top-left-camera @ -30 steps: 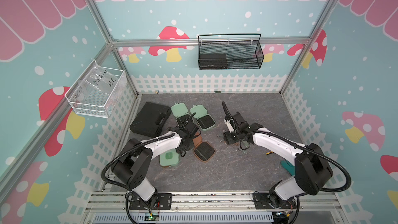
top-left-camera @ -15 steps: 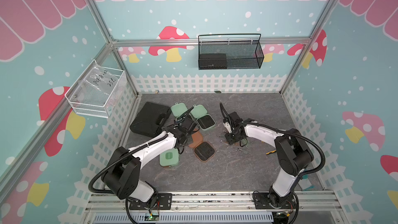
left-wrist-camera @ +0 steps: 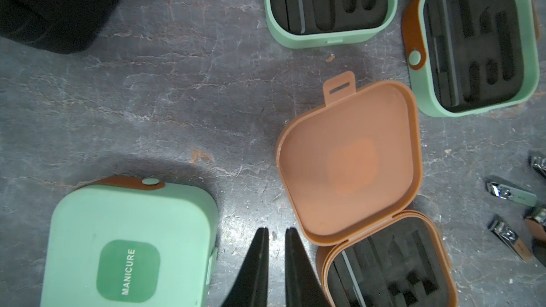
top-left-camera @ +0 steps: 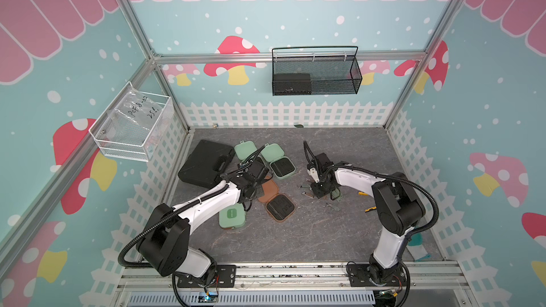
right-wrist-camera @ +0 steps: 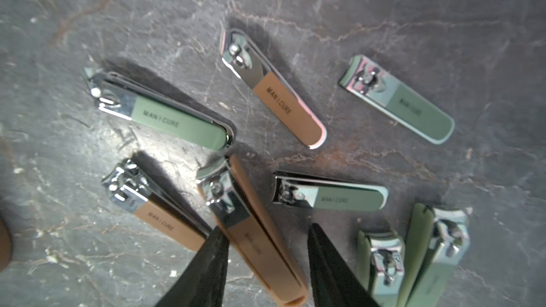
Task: Organize nail clipper sets
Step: Pick up the nail clipper from the center of the board.
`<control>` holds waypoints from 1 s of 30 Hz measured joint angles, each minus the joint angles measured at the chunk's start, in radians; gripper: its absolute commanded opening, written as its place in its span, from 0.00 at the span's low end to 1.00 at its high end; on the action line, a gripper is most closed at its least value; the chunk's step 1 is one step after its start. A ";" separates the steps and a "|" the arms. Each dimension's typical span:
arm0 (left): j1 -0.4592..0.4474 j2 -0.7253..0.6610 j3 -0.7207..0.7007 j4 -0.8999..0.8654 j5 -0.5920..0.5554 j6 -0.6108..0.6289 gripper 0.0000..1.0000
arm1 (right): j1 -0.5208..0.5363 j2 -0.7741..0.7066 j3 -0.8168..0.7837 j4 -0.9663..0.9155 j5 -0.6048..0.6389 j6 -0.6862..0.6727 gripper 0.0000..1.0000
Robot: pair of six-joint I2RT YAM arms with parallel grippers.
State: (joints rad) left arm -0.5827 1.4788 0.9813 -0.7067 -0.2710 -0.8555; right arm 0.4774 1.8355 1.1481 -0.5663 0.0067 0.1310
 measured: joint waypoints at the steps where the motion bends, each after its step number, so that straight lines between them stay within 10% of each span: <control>1: 0.000 0.000 -0.001 0.000 0.000 0.000 0.16 | -0.002 0.003 0.000 0.001 -0.003 -0.003 0.42; 16: 0.000 -0.013 -0.002 -0.012 0.000 0.000 0.16 | -0.019 0.015 0.011 0.005 -0.102 -0.071 0.01; 30: 0.000 -0.080 -0.026 -0.014 -0.001 0.000 0.15 | 0.084 -0.121 0.096 -0.090 -0.192 -0.024 0.00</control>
State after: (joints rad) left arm -0.5827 1.3987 0.9558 -0.7208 -0.2718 -0.8558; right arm 0.5613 1.7145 1.2442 -0.6559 -0.1848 0.1070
